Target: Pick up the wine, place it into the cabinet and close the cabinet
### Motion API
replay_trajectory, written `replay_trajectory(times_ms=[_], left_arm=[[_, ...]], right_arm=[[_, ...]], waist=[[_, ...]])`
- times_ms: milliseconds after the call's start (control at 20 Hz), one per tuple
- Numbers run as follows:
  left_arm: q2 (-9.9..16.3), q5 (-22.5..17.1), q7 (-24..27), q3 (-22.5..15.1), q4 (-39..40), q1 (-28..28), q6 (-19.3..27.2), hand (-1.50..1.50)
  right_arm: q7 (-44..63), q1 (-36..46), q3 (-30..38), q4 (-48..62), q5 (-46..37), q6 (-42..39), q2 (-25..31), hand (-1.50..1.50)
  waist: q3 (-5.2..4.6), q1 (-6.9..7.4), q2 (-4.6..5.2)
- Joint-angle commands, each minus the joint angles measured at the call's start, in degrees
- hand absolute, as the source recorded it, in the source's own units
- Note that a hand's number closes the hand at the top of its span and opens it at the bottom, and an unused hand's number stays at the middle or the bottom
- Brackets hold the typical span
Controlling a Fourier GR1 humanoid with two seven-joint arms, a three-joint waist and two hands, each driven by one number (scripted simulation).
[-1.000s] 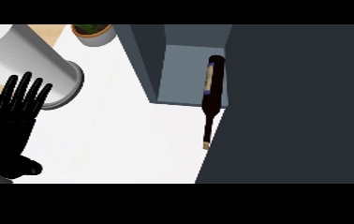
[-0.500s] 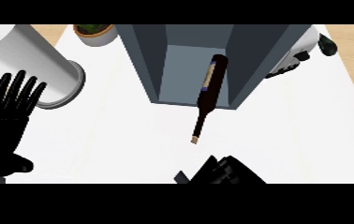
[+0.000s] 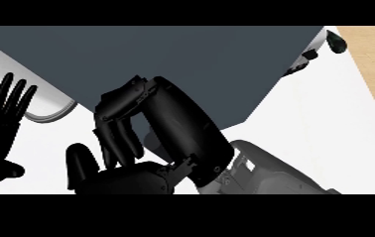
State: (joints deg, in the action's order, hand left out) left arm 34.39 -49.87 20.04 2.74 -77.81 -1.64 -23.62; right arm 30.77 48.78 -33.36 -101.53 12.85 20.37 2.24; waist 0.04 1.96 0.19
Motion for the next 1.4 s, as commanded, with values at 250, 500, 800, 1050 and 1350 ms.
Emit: replay_trajectory(times_ms=[250, 500, 800, 1050, 1350], left_arm=[[-0.58, 1.16, -0.15, 2.83, 1.71, 1.8, -3.47, -1.5], [-4.02, 4.96, 2.26, 2.16, -0.21, 3.87, -1.64, -1.5], [-4.18, 5.22, 0.86, 2.22, 1.01, 1.63, -1.98, -1.5], [-1.5, 1.76, -1.6, 4.44, 1.18, 0.45, -4.38, -1.5], [-2.21, 2.3, -2.08, 3.83, -0.13, 0.17, -3.51, -1.5]], right_arm=[[-9.4, 5.17, 8.07, 17.93, 8.81, -2.63, -2.21, 1.5], [-11.29, 5.06, 14.77, 23.71, 7.99, -9.4, -0.47, 1.5], [-17.24, 4.28, 14.36, 31.08, 5.25, -12.67, 0.03, 1.5], [-20.64, 3.68, 17.18, 33.04, 5.43, -16.7, 3.94, 1.5], [-22.35, 5.37, 18.81, 36.82, 4.98, -17.58, 4.66, 1.5]], waist=[[-0.05, -0.95, -0.08], [-0.03, -1.1, -0.1], [-0.06, -1.0, 0.15], [-0.03, -0.92, 0.24], [-0.07, -0.35, 0.47]])
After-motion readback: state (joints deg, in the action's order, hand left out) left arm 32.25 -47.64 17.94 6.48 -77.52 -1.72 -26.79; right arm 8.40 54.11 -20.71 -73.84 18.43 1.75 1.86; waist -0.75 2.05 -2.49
